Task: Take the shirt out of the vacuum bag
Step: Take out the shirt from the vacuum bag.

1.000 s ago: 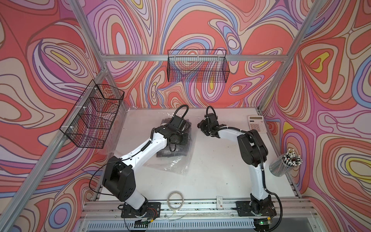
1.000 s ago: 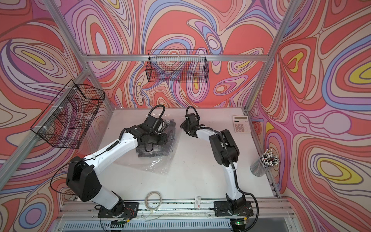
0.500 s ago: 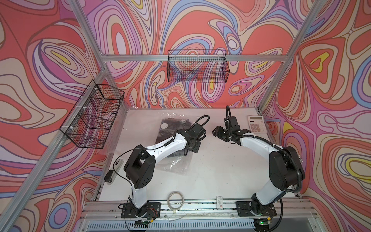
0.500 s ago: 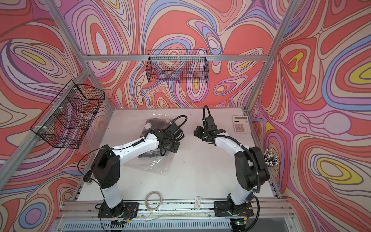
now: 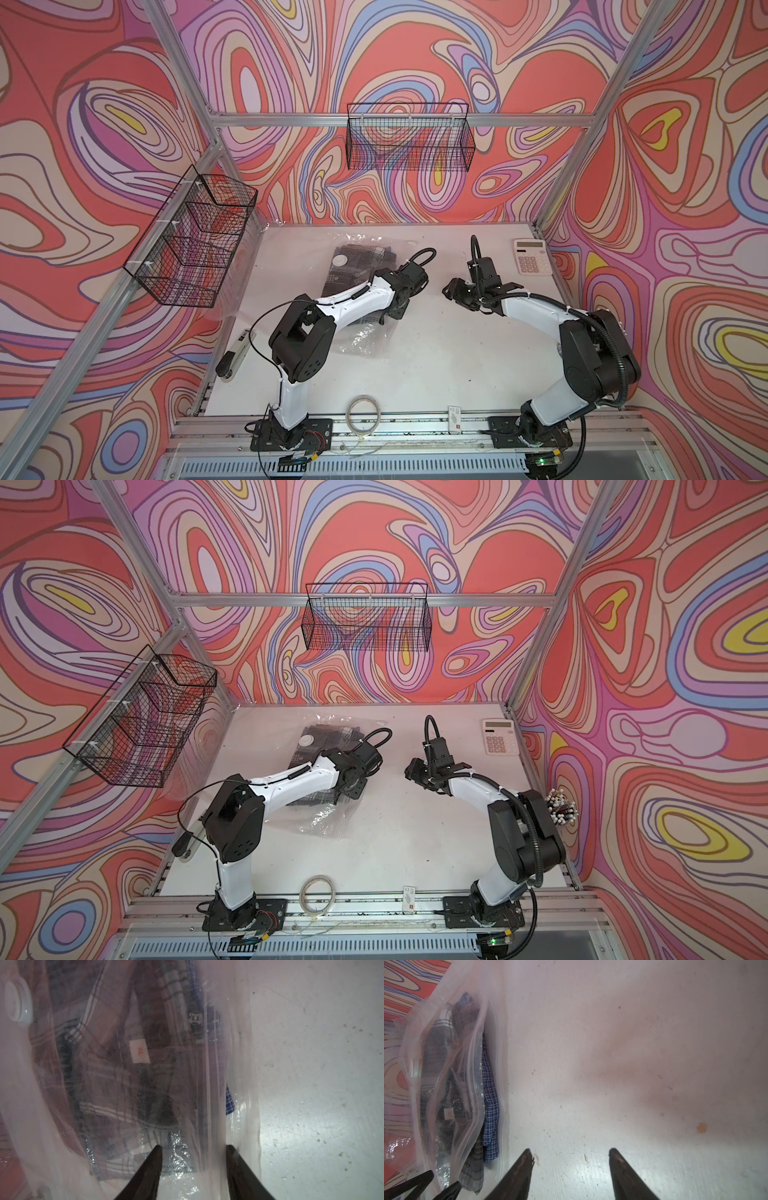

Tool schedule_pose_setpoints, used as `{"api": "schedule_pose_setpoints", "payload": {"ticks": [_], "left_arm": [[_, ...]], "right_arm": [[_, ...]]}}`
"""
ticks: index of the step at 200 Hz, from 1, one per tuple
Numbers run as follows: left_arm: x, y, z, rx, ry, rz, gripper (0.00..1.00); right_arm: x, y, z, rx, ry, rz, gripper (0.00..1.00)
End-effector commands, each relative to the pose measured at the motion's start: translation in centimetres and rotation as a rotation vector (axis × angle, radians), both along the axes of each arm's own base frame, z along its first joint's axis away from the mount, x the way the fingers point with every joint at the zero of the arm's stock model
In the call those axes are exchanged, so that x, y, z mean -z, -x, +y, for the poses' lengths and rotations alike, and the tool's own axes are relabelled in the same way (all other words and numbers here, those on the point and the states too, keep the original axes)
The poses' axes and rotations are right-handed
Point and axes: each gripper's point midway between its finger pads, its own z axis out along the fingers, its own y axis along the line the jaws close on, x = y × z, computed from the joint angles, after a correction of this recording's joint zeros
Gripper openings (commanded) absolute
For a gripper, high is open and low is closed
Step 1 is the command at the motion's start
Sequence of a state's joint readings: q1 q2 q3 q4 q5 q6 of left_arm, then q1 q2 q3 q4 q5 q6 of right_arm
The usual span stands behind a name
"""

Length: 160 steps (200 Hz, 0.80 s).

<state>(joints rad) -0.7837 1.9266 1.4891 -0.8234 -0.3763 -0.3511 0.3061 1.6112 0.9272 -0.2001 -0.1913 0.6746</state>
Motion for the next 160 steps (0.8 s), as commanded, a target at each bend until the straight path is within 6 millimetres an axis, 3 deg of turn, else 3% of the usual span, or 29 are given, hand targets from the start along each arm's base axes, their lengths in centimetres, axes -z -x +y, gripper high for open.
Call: {"api": "schedule_pose_setpoints", "payload": {"ticks": [1, 46, 68, 122, 128, 160], "left_arm": [[-0.8, 0.0, 0.7, -0.011, -0.050, -0.015, 0.42], [-1.3, -0.1, 0.8, -0.007, -0.050, -0.025, 0.14], [-2.4, -0.4, 1.0, -0.012, -0.047, -0.048, 0.00], [-8.4, -1.5, 2.2, -0.066, 0.039, -0.179, 0.00], [-9.0, -1.6, 2.4, -0.073, 0.045, -0.190, 0.00], [-10.2, -1.3, 3.0, -0.092, 0.069, -0.210, 0.00]], "right_arm": [[0.5, -0.1, 0.9, -0.036, -0.042, -0.011, 0.59], [1.1, 0.2, 2.5, -0.089, -0.133, -0.017, 0.54], [1.0, 0.3, 3.7, -0.134, -0.197, -0.026, 0.52], [-1.0, -0.7, 9.1, -0.281, -0.315, -0.100, 0.50], [0.0, -0.8, 9.8, -0.296, -0.318, -0.080, 0.50], [0.1, -1.8, 14.0, -0.370, -0.362, -0.093, 0.49]]}}
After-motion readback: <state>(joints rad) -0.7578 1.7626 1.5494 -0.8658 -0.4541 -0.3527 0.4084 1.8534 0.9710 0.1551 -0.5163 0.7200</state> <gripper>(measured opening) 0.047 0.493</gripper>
